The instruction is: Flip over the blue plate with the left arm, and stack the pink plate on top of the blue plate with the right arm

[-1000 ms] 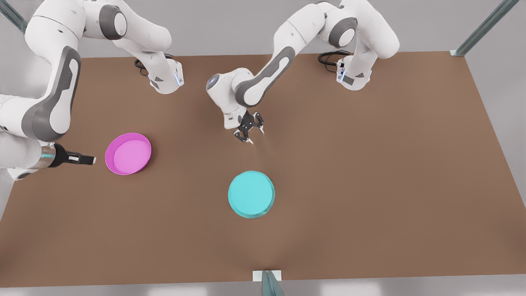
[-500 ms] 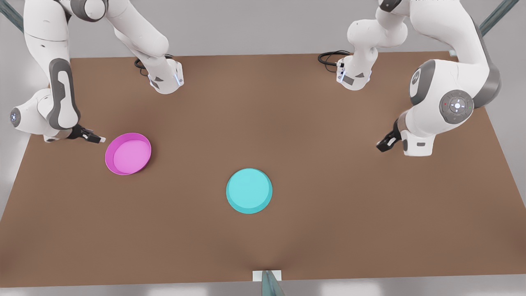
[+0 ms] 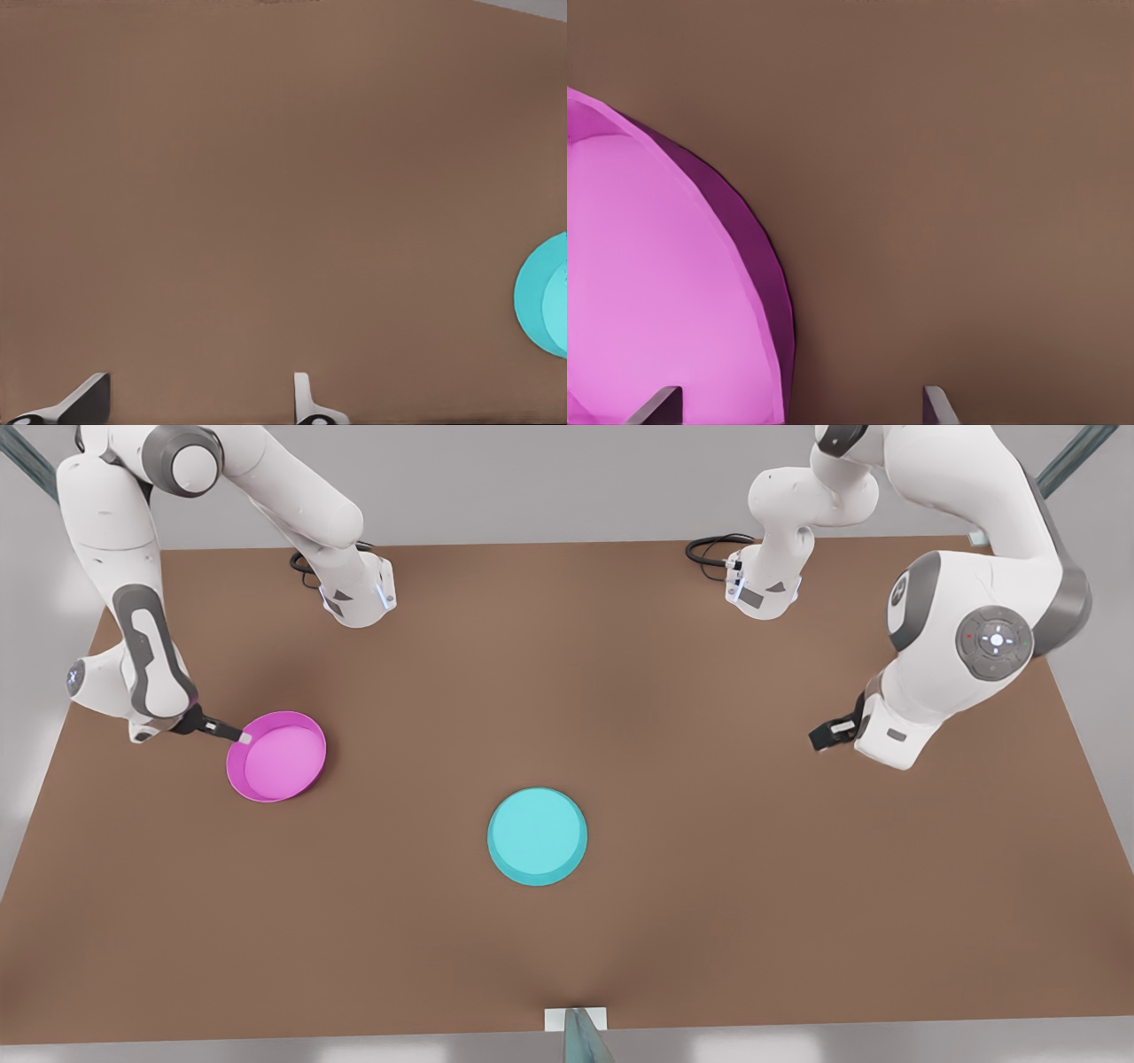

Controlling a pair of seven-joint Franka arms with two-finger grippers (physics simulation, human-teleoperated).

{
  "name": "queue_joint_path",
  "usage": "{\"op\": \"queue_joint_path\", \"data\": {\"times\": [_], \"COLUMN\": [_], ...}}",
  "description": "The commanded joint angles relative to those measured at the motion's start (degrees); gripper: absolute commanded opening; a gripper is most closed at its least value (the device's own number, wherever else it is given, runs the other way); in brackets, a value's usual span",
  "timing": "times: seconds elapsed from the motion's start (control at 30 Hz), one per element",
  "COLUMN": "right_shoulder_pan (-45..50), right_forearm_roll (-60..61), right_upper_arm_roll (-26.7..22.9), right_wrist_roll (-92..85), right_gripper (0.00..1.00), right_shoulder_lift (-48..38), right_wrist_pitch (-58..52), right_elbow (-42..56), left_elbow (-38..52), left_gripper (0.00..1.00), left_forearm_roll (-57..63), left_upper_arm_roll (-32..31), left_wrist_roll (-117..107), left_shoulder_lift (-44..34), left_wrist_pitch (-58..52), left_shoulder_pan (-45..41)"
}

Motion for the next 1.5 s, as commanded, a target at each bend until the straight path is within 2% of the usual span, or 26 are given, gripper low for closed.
{"op": "queue_joint_path", "data": {"times": [0.0,0.13,0.17,0.2,0.47,0.6,0.8,0.97,1.07,1.27,1.37,1.47], "right_shoulder_pan": [0.15,0.16,0.24,0.24,0.24,0.24,1.03,16.85,26.34,38.56,42.43,44.54], "right_forearm_roll": [1.89,3.03,3.03,3.03,3.03,4.44,12.35,22.01,24.39,24.3,24.13,23.77], "right_upper_arm_roll": [0.59,1.65,1.65,1.65,1.65,2.79,11.93,12.72,12.72,12.63,12.63,12.46], "right_wrist_roll": [-18.39,-18.39,-18.39,-18.39,-18.3,-18.3,-17.34,-5.91,6.3,31.52,36.98,38.48], "right_gripper": [1.0,1.0,0.91,0.76,0.21,0.21,0.21,0.21,0.21,0.21,0.21,0.21], "right_shoulder_lift": [0.1,0.63,0.72,0.81,0.81,0.19,0.1,5.64,9.68,20.05,22.69,23.3], "right_wrist_pitch": [0.87,0.87,0.87,0.87,-0.71,-6.24,-9.41,-8.44,-3.87,-0.97,1.04,2.89], "right_elbow": [-0.02,-0.73,-0.73,-0.73,-0.02,2.79,8.59,18.26,24.14,39.35,43.84,44.01], "left_elbow": [-0.11,0.15,0.15,0.24,0.24,0.76,1.29,1.29,1.38,1.38,1.29,1.38], "left_gripper": [1.0,1.0,1.0,1.0,1.0,1.0,1.0,1.0,1.0,1.0,1.0,1.0], "left_forearm_roll": [-0.17,-0.08,0.27,0.45,0.01,0.27,-0.17,-0.34,-0.34,-0.34,-0.34,-0.34], "left_upper_arm_roll": [-0.14,-0.23,-0.23,-0.05,-0.14,-0.4,-0.49,-0.49,-0.58,-0.58,-0.58,-0.58], "left_wrist_roll": [18.84,18.49,18.49,18.49,18.58,18.23,17.26,17.35,17.52,17.44,17.44,17.44], "left_shoulder_lift": [-0.19,-0.28,-0.19,-0.19,0.16,-0.11,0.51,0.33,0.33,0.42,0.51,0.6], "left_wrist_pitch": [-1.28,-2.42,-2.42,-2.51,-2.24,-2.33,-2.42,-3.3,-3.91,-3.91,-3.91,-3.83], "left_shoulder_pan": [-0.1,-0.02,-0.02,-0.02,-0.02,-0.1,-0.02,-0.1,-0.02,-0.1,-0.1,-0.1]}}
